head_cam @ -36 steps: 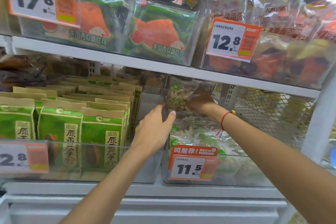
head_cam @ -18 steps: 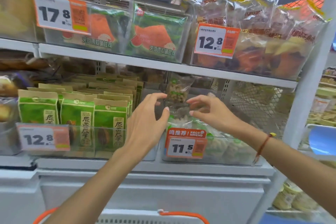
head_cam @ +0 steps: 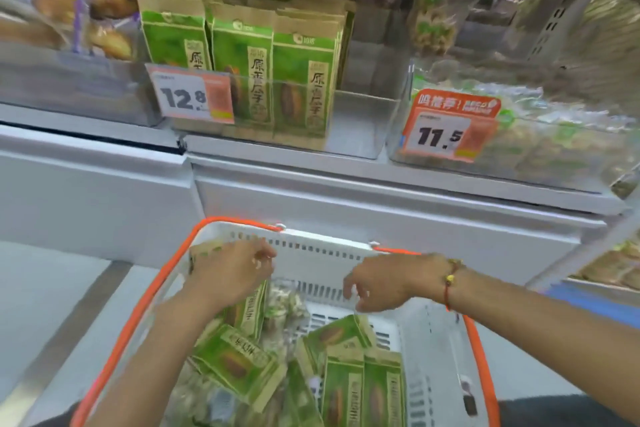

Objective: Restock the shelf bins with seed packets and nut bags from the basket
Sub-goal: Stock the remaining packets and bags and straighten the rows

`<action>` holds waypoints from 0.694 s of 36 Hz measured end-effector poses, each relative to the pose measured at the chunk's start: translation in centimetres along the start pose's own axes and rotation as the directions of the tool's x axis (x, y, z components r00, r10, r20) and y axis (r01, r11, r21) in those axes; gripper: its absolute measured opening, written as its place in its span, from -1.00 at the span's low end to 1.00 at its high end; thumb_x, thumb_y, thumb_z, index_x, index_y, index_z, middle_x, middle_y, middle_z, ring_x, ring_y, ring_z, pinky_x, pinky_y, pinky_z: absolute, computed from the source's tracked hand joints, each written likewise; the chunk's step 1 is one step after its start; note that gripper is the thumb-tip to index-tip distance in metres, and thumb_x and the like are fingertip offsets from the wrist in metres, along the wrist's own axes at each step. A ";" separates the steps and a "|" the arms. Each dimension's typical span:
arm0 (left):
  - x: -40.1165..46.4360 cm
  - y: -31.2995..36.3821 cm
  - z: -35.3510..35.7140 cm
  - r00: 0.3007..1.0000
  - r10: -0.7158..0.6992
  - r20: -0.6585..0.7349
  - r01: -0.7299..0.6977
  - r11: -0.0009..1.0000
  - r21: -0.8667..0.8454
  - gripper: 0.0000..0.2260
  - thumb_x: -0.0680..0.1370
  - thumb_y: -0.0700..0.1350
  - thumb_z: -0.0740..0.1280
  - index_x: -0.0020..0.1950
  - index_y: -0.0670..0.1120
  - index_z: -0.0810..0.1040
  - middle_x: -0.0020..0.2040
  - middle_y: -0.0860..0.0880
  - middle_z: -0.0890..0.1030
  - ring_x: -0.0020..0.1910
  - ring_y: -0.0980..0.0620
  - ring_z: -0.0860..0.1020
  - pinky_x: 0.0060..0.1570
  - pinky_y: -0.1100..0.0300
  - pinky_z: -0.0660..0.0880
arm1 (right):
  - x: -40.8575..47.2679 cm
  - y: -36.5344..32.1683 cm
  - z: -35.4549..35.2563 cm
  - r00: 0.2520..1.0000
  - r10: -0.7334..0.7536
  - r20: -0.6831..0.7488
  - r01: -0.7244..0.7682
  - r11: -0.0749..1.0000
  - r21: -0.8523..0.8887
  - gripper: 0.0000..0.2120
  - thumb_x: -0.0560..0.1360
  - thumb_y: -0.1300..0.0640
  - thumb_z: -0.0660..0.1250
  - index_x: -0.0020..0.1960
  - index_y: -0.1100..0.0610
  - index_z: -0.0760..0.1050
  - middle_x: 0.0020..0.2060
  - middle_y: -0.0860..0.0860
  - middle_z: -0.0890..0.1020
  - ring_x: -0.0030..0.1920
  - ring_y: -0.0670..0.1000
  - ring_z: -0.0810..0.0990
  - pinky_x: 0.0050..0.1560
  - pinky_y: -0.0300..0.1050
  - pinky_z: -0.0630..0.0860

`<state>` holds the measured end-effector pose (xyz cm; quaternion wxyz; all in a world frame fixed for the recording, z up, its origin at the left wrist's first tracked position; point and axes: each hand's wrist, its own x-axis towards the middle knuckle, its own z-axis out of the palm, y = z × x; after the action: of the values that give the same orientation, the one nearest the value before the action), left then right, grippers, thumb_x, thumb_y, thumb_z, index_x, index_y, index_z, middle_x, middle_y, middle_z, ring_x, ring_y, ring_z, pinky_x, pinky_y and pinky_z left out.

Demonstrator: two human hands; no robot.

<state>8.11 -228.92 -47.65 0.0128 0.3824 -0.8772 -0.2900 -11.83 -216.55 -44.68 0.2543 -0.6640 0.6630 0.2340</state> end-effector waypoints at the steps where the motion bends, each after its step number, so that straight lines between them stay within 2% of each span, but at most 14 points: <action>1: 0.1 -1.6 1.3 0.998 -0.041 0.043 0.039 0.999 0.034 -0.80 0.56 0.00 0.29 0.18 0.13 0.50 0.19 0.11 0.57 0.11 0.05 0.54 0.13 0.12 0.46 | 1.2 -0.4 1.1 0.999 0.015 0.050 -0.014 1.000 -0.008 -0.58 0.59 -0.07 0.20 0.41 0.04 0.35 0.33 0.00 0.46 0.32 0.07 0.40 0.30 -0.02 0.31; 4: -0.1 -5.8 4.8 0.977 -0.144 0.158 0.119 0.980 0.161 -0.69 0.56 -0.05 0.28 0.31 0.08 0.44 0.37 0.01 0.44 0.26 -0.02 0.47 0.17 0.11 0.44 | 4.7 -1.6 3.9 0.995 0.028 0.097 -0.036 0.996 0.088 -0.49 0.56 -0.20 0.19 0.39 0.06 0.38 0.35 0.04 0.44 0.32 0.11 0.41 0.25 -0.02 0.36; 6: -0.6 -8.1 6.6 0.951 -0.191 0.244 0.138 0.966 0.219 -0.66 0.55 -0.09 0.30 0.32 0.08 0.43 0.36 -0.01 0.45 0.28 -0.02 0.46 0.21 0.12 0.41 | 6.7 -2.7 5.7 0.996 0.003 0.091 -0.027 0.963 0.267 -0.58 0.60 -0.10 0.18 0.37 0.09 0.41 0.34 0.08 0.45 0.28 0.12 0.44 0.19 -0.07 0.37; 9: -1.9 -10.7 8.6 0.899 -0.265 0.348 0.161 0.940 0.300 -0.59 0.57 -0.01 0.26 0.42 0.07 0.33 0.39 -0.02 0.40 0.35 -0.05 0.37 0.33 0.07 0.32 | 9.2 -5.3 8.2 0.997 -0.005 0.080 -0.039 0.839 0.542 -0.62 0.61 -0.04 0.16 0.35 0.11 0.42 0.32 0.08 0.46 0.24 0.11 0.47 0.16 -0.09 0.39; 13: -2.8 -12.0 10.1 0.881 -0.269 0.390 0.135 0.932 0.337 -0.52 0.61 0.09 0.15 0.51 0.11 0.14 0.51 -0.03 0.21 0.49 -0.09 0.14 0.42 -0.09 0.21 | 11.5 -9.7 10.7 0.996 -0.023 0.091 -0.048 0.700 0.713 -0.45 0.57 -0.14 0.20 0.46 0.12 0.25 0.36 0.07 0.41 0.32 0.10 0.42 0.25 -0.14 0.35; 15: -2.8 -11.8 10.2 0.899 -0.232 0.371 0.119 0.946 0.303 -0.51 0.59 0.07 0.20 0.50 0.13 0.16 0.49 0.00 0.24 0.47 -0.07 0.18 0.40 -0.09 0.24 | 12.2 -11.5 11.2 0.998 -0.005 0.055 -0.042 0.583 0.811 -0.47 0.54 -0.12 0.28 0.41 0.11 0.31 0.30 0.05 0.47 0.25 0.07 0.47 0.28 -0.14 0.39; 16: -2.9 -11.6 10.1 0.912 -0.217 0.348 0.127 0.956 0.265 -0.50 0.58 0.05 0.24 0.49 0.13 0.19 0.47 0.01 0.27 0.45 -0.05 0.22 0.38 -0.06 0.27 | 12.5 -12.2 11.3 0.999 0.016 0.052 -0.052 0.540 0.840 -0.49 0.52 -0.10 0.32 0.37 0.11 0.36 0.23 0.03 0.52 0.16 0.02 0.50 0.24 -0.15 0.43; 18: -3.4 -11.3 10.2 0.942 -0.231 0.244 0.197 0.968 0.157 -0.53 0.53 -0.02 0.33 0.43 0.09 0.32 0.40 0.01 0.36 0.36 -0.03 0.35 0.32 0.02 0.35 | 13.2 -12.7 11.7 0.997 0.042 0.058 -0.072 0.481 0.874 -0.57 0.48 -0.07 0.38 0.26 0.12 0.46 0.01 -0.02 0.59 -0.09 -0.09 0.53 -0.02 -0.25 0.50; 19: -3.6 -11.2 10.2 0.950 -0.263 0.170 0.248 0.963 0.105 -0.59 0.51 -0.06 0.36 0.36 0.08 0.41 0.33 0.02 0.44 0.26 -0.01 0.45 0.23 0.06 0.43 | 13.3 -12.5 11.8 0.997 0.054 0.061 -0.079 0.465 0.882 -0.60 0.47 -0.05 0.40 0.21 0.14 0.50 -0.05 -0.01 0.61 -0.15 -0.10 0.52 -0.15 -0.30 0.49; 20: -3.9 -11.0 10.1 0.946 -0.310 0.093 0.305 0.950 0.068 -0.67 0.50 -0.09 0.37 0.26 0.08 0.49 0.23 0.03 0.52 0.10 0.02 0.54 0.10 0.10 0.51 | 13.4 -12.1 11.9 0.995 0.072 0.068 -0.094 0.466 0.880 -0.63 0.46 -0.01 0.42 0.18 0.14 0.52 -0.05 0.02 0.62 -0.14 -0.07 0.55 -0.20 -0.31 0.48; 21: -4.2 -10.9 9.9 0.934 -0.357 0.011 0.355 0.932 0.065 -0.76 0.50 -0.08 0.37 0.16 0.09 0.53 0.11 0.06 0.59 -0.04 0.05 0.58 -0.02 0.13 0.55 | 13.4 -11.6 11.9 0.994 0.087 0.070 -0.103 0.480 0.871 -0.66 0.45 0.02 0.44 0.16 0.13 0.53 -0.02 0.03 0.63 -0.10 -0.04 0.58 -0.17 -0.28 0.52; 23: -4.5 -10.6 9.3 0.912 -0.399 -0.091 0.409 0.898 0.160 -0.91 0.51 0.04 0.33 -0.05 0.07 0.55 -0.13 0.09 0.62 -0.17 0.07 0.60 -0.15 0.19 0.54 | 12.9 -10.1 11.7 0.991 0.115 0.064 -0.114 0.509 0.853 -0.68 0.45 0.04 0.45 0.17 0.08 0.54 0.04 0.00 0.62 0.04 -0.01 0.59 0.04 -0.16 0.55; 25: -4.5 -10.5 9.1 0.904 -0.418 -0.088 0.427 0.888 0.171 -0.74 0.55 0.17 0.22 -0.18 0.03 0.52 -0.27 0.05 0.60 -0.21 0.05 0.61 -0.12 0.18 0.55 | 12.1 -8.5 11.6 0.988 0.135 0.071 -0.125 0.449 0.885 -0.57 0.43 0.00 0.46 0.25 0.08 0.48 0.12 -0.06 0.54 0.16 -0.03 0.51 0.17 -0.21 0.44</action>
<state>16.02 -226.95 -59.75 -0.0649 0.5704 -0.7958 -0.1929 -2.87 -218.34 -61.09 0.5401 -0.3836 0.7380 -0.1289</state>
